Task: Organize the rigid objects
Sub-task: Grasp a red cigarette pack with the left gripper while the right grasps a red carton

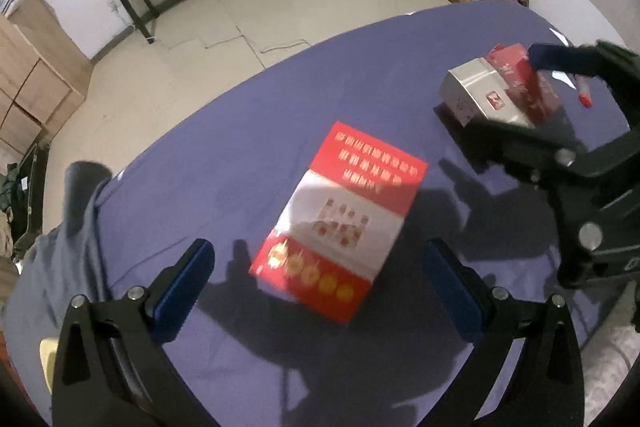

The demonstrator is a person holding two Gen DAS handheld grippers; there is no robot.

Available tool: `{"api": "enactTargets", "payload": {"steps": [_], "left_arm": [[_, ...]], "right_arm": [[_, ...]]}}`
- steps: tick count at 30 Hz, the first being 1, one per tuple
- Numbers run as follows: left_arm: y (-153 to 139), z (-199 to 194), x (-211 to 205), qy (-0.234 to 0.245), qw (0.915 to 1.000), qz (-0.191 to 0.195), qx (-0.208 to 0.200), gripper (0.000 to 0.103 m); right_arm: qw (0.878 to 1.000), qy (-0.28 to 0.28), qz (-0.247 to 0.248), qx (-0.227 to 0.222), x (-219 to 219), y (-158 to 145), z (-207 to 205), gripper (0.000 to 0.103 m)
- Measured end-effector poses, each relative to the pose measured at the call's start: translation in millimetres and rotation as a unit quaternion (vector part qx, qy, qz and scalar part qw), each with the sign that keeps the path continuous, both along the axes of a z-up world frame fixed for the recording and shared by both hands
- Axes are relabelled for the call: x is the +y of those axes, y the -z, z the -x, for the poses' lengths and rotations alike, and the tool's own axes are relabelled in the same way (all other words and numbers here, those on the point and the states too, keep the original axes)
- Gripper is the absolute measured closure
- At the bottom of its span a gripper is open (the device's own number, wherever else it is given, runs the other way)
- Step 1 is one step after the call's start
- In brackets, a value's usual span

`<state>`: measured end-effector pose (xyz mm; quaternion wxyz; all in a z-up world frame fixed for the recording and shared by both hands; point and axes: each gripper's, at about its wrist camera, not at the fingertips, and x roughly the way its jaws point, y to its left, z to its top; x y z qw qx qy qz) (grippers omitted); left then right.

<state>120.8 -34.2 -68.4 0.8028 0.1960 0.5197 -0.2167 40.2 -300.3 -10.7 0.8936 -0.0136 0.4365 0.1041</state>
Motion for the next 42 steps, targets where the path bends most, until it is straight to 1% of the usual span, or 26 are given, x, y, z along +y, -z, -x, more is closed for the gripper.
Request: {"api": "enactTargets", "payload": {"steps": [3, 6, 7, 8, 9, 10, 11, 14, 15, 17, 19, 20, 21, 22, 24, 25, 26, 28, 30, 31, 33, 34, 35, 38, 39, 42], "left_arm": [[4, 0, -5, 0.0, 1.0, 0.007, -0.004, 0.0], [8, 3, -4, -0.009, 0.9999, 0.014, -0.001, 0.0], [8, 5, -3, -0.011, 0.9998, 0.018, -0.002, 0.001], [8, 5, -2, -0.014, 0.9996, 0.024, -0.004, 0.008], [8, 8, 0, -0.016, 0.9993, 0.034, -0.005, 0.014], [7, 9, 2, -0.019, 0.999, 0.04, -0.006, 0.028], [4, 12, 5, -0.024, 0.9985, 0.048, -0.01, 0.032], [-4, 20, 15, -0.028, 0.9963, 0.081, -0.013, 0.038], [-7, 19, 18, -0.028, 0.9958, 0.086, -0.017, 0.039], [-24, 30, 28, -0.037, 0.9938, 0.098, -0.036, 0.04], [-39, 37, 43, -0.052, 0.9909, 0.118, -0.041, 0.041], [-52, 42, 54, -0.062, 0.9886, 0.129, -0.048, 0.042], [-63, 46, 64, -0.068, 0.9868, 0.138, -0.052, 0.053], [-73, 50, 72, -0.071, 0.9853, 0.144, -0.058, 0.075], [-92, 55, 94, -0.093, 0.9832, 0.143, -0.065, 0.076], [-103, 61, 108, -0.095, 0.9813, 0.154, -0.065, 0.076], [-114, 70, 120, -0.094, 0.9801, 0.158, -0.075, 0.076], [-121, 77, 137, -0.102, 0.9794, 0.155, -0.08, 0.076], [-121, 84, 154, -0.116, 0.9779, 0.16, -0.07, 0.077], [-122, 87, 159, -0.12, 0.9769, 0.16, -0.075, 0.077], [-127, 94, 169, -0.133, 0.9727, 0.168, -0.089, 0.077], [-130, 98, 177, -0.142, 0.9692, 0.179, -0.091, 0.077], [-135, 102, 186, -0.152, 0.9658, 0.185, -0.098, 0.077], [-146, 110, 214, -0.176, 0.9597, 0.186, -0.116, 0.077], [-149, 112, 222, -0.182, 0.958, 0.186, -0.119, 0.077], [-160, 122, 266, -0.216, 0.9488, 0.187, -0.135, 0.077]], "right_arm": [[1.0, 0.021, 0.019, -0.009, -5, 7, -2, 0.0], [1.0, 0.01, 0.011, 0.018, 2, 27, -15, 0.001], [1.0, 0.01, 0.004, 0.017, 1, 31, -16, 0.001], [1.0, 0.009, 0.003, 0.014, 1, 36, -18, 0.001], [1.0, 0.008, 0.005, 0.014, 1, 40, -20, 0.004], [1.0, 0.006, 0.005, 0.01, -1, 38, -20, 0.008], [1.0, 0.007, 0.007, 0.004, -2, 36, -19, 0.009], [1.0, 0.006, 0.007, -0.016, -11, 31, -12, 0.011], [1.0, 0.006, 0.012, -0.025, -12, 28, -8, 0.011], [0.999, 0.003, 0.013, -0.041, -16, 23, 0, 0.011], [0.999, -0.004, 0.004, -0.05, -21, 16, 8, 0.011], [0.999, -0.008, -0.003, -0.053, -24, 16, 12, 0.011], [0.998, -0.011, -0.017, -0.06, -32, 9, 14, 0.011], [0.998, -0.012, -0.023, -0.063, -37, 7, 21, 0.011], [0.997, -0.017, -0.039, -0.07, -51, 0, 27, 0.011], [0.996, -0.02, -0.045, -0.075, -53, -1, 31, 0.011], [0.995, -0.022, -0.05, -0.08, -56, -5, 37, 0.011], [0.995, -0.024, -0.047, -0.083, -62, -6, 51, 0.011], [0.995, -0.025, -0.05, -0.079, -68, 1, 59, 0.011], [0.995, -0.027, -0.057, -0.073, -68, 4, 62, 0.011], [0.995, -0.036, -0.067, -0.067, -68, 0, 71, 0.011], [0.994, -0.051, -0.067, -0.07, -64, 0, 77, 0.011], [0.993, -0.061, -0.066, -0.074, -70, -14, 85, 0.011], [0.987, -0.107, -0.07, -0.092, -60, -29, 97, 0.011], [0.985, -0.123, -0.078, -0.095, -57, -34, 100, 0.011], [0.973, -0.174, -0.113, -0.103, -38, -47, 110, 0.011]]}}
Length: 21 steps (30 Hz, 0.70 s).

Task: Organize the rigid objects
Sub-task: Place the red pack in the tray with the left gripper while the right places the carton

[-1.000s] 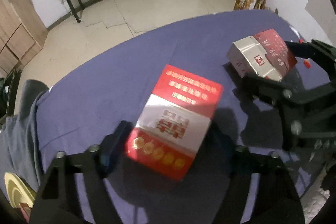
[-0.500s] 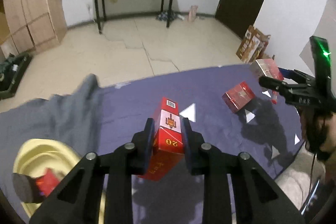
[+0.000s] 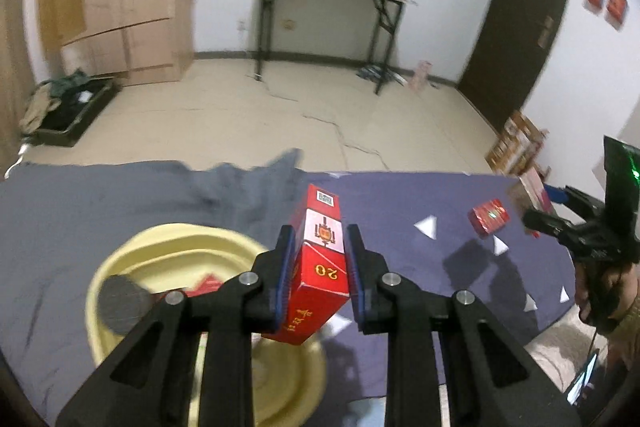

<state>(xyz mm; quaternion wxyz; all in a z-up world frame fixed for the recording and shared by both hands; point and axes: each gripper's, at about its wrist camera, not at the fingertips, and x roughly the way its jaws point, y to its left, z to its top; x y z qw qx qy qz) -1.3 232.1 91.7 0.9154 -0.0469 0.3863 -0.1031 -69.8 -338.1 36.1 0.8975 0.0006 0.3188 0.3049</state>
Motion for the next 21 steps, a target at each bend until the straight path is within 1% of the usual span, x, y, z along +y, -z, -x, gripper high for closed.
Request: {"api": "enactTargets", "payload": {"steps": [1, 3, 5, 6, 7, 8, 10, 12, 14, 15, 18, 19, 21], "left_arm": [[-2, 3, 12, -0.01, 0.9999, -0.001, -0.002, 0.077], [-5, 13, 38, -0.032, 0.9994, -0.004, -0.01, 0.077], [-3, 24, 63, -0.047, 0.9984, -0.018, -0.023, 0.077], [1, 30, 75, -0.051, 0.9983, -0.009, -0.029, 0.077], [7, 34, 89, -0.058, 0.998, 0.004, -0.026, 0.077], [17, 36, 101, -0.07, 0.9974, 0.002, -0.016, 0.077], [37, 39, 108, -0.079, 0.9968, -0.012, -0.003, 0.077], [57, 48, 108, -0.074, 0.9972, -0.005, 0.001, 0.077], [79, 58, 102, -0.06, 0.9982, -0.003, -0.008, 0.076], [83, 61, 103, -0.059, 0.9982, -0.006, -0.013, 0.076], [98, 54, 99, -0.056, 0.9982, -0.008, -0.019, 0.077], [101, 51, 99, -0.054, 0.9984, -0.004, -0.017, 0.077], [108, 42, 100, -0.052, 0.9986, -0.004, -0.009, 0.077]], "right_arm": [[1.0, -0.022, -0.016, -0.002, 9, -5, 2, 0.011], [0.999, -0.043, -0.016, -0.007, 25, -6, 5, 0.011], [0.997, -0.075, 0.006, -0.014, 52, -2, 11, 0.011], [0.995, -0.099, 0.027, -0.019, 73, 4, 17, 0.011], [0.992, -0.117, 0.044, -0.022, 91, 10, 22, 0.011], [0.99, -0.129, 0.055, -0.023, 104, 14, 24, 0.011], [0.981, -0.17, 0.085, -0.023, 141, 35, 39, 0.011], [0.973, -0.205, 0.108, -0.021, 166, 51, 52, 0.011], [0.965, -0.23, 0.127, -0.008, 183, 69, 63, 0.011], [0.959, -0.245, 0.143, 0.0, 191, 84, 69, 0.011], [0.949, -0.256, 0.185, -0.006, 208, 106, 71, 0.011], [0.947, -0.252, 0.197, -0.008, 210, 114, 69, 0.012], [0.949, -0.243, 0.2, -0.005, 222, 118, 64, 0.011]]}}
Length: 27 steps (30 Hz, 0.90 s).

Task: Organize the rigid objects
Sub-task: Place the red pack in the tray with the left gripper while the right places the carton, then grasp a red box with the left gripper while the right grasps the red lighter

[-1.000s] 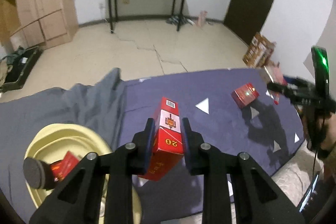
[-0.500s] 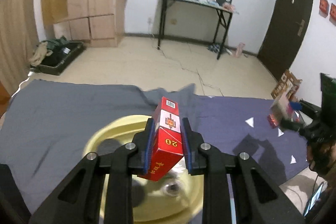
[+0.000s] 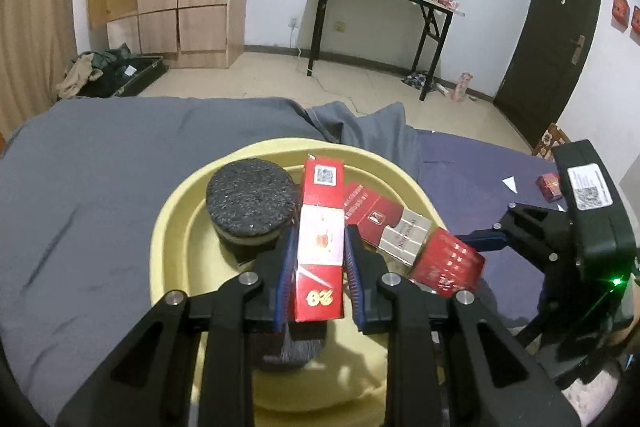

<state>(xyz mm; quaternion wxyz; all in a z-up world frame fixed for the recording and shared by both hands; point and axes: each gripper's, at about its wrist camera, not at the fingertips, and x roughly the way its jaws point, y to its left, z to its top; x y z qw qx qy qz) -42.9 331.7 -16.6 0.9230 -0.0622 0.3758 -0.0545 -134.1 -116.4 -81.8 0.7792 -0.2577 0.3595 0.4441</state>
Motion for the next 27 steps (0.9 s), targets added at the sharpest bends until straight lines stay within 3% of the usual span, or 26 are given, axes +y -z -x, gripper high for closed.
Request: {"api": "enactTargets", "payload": {"steps": [4, 5, 6, 8, 10, 11, 13, 17, 21, 27], "left_arm": [[5, -7, 1, 0.004, 1.0, 0.007, -0.001, 0.076], [5, -9, 2, 0.002, 1.0, 0.009, 0.0, 0.071], [6, -11, 3, 0.0, 0.9999, 0.014, 0.005, 0.064], [8, -15, 6, -0.012, 0.9994, 0.025, 0.019, 0.029], [1, -8, 5, -0.012, 0.999, 0.043, -0.001, 0.022], [-8, -4, 3, -0.01, 0.9989, 0.041, -0.019, 0.01], [-20, 0, -2, -0.015, 0.9986, 0.034, -0.038, 0.0], [-50, -7, -22, -0.016, 0.9987, 0.027, -0.042, 0.0], [-82, -27, -63, -0.008, 0.9992, 0.03, -0.027, 0.0], [-119, -54, -184, 0.071, 0.9972, 0.023, -0.008, 0.0]], "right_arm": [[1.0, 0.021, -0.004, -0.004, 8, 4, -3, 0.011], [1.0, 0.022, -0.005, 0.002, 8, 4, -1, 0.011], [1.0, 0.024, -0.004, 0.004, 13, 4, -3, 0.01], [1.0, 0.024, -0.003, 0.004, 24, 3, 0, 0.003], [1.0, 0.013, -0.022, 0.013, 24, -4, 9, 0.001], [0.999, 0.012, -0.029, 0.015, 30, -12, 8, 0.001], [0.999, 0.014, -0.047, 0.015, 20, -28, 7, 0.0], [0.995, 0.047, -0.09, 0.014, -30, -63, 5, 0.0], [0.984, 0.124, -0.124, 0.009, -105, -91, -21, 0.0], [0.965, 0.246, -0.085, -0.023, -265, -121, -51, 0.0]]}}
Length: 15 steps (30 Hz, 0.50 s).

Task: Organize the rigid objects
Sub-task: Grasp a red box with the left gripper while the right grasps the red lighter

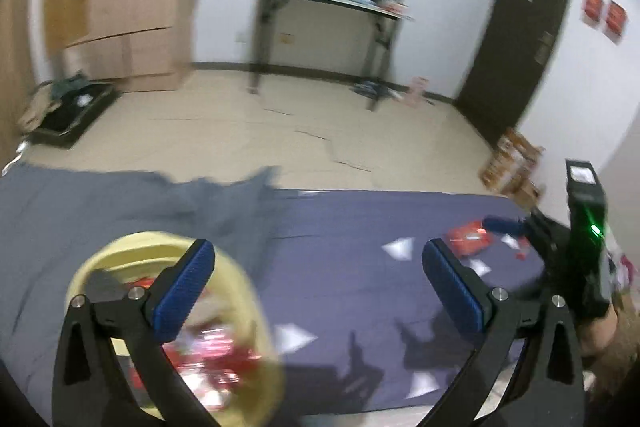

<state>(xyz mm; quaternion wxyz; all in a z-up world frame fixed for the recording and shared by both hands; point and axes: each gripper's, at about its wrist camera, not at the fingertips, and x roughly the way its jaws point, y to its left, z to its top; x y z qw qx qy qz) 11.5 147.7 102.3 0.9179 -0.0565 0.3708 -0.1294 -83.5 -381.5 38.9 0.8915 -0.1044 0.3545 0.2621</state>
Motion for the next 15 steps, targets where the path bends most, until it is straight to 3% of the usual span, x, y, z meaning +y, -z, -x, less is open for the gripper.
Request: {"api": "enactTargets", "payload": {"steps": [3, 7, 11, 15], "left_arm": [[1, -11, -71, 0.052, 0.9977, 0.033, 0.028, 0.0], [31, -36, -155, 0.047, 0.9937, 0.048, 0.09, 0.0], [76, -62, -222, 0.047, 0.9867, 0.068, 0.14, 0.0], [116, -87, -271, 0.034, 0.9822, 0.048, 0.178, 0.0]], "right_arm": [[0.997, 0.068, 0.015, 0.018, -93, -1, -9, 0.0], [0.992, 0.119, 0.032, 0.029, -198, 15, -7, 0.0], [0.992, 0.109, 0.051, 0.042, -255, 43, -10, 0.0], [0.995, 0.06, 0.05, 0.057, -278, 72, -17, 0.0]]}}
